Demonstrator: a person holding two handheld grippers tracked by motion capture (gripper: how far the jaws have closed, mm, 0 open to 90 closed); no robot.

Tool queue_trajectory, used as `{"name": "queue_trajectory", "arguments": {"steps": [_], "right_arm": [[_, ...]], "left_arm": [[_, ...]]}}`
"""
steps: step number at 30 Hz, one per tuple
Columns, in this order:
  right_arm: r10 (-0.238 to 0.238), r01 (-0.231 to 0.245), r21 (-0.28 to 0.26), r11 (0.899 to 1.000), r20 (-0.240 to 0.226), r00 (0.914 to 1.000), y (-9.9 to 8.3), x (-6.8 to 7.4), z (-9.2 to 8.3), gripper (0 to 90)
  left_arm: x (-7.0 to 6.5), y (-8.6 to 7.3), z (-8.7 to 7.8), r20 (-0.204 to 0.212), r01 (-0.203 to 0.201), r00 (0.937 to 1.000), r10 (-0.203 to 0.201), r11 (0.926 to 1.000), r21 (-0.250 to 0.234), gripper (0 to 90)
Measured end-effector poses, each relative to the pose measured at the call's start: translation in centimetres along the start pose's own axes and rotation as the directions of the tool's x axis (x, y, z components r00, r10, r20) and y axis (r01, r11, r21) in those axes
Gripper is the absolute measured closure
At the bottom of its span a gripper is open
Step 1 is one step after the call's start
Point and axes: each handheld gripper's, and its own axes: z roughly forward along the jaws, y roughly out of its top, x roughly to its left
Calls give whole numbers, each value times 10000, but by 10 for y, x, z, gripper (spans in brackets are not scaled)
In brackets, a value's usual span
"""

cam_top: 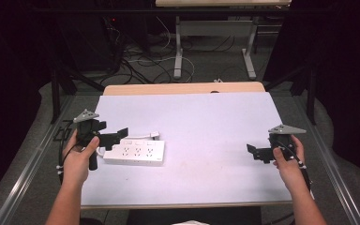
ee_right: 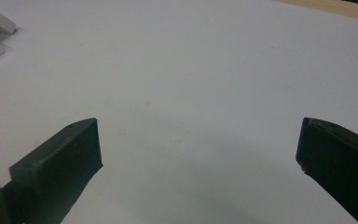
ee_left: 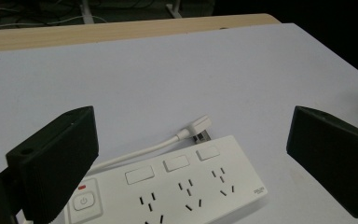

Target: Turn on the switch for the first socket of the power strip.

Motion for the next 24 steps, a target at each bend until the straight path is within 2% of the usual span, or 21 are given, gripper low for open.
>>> {"name": "queue_trajectory", "arguments": {"steps": [8, 15, 24], "right_arm": [[18, -18, 0, 10000, -35, 10000, -1, 0, 1, 0], [44, -44, -45, 10000, -18, 10000, -1, 1, 2, 0], [5, -5, 12, 10000, 31, 10000, -2, 0, 4, 0]], "left_arm": [[14, -7, -14, -39, 317, 9995, -318, 9991, -286, 20], [26, -15, -20, -149, 567, 9982, -575, 9973, -457, 21], [42, -26, -20, -710, 815, 9937, -872, 9935, -793, 21]]}}
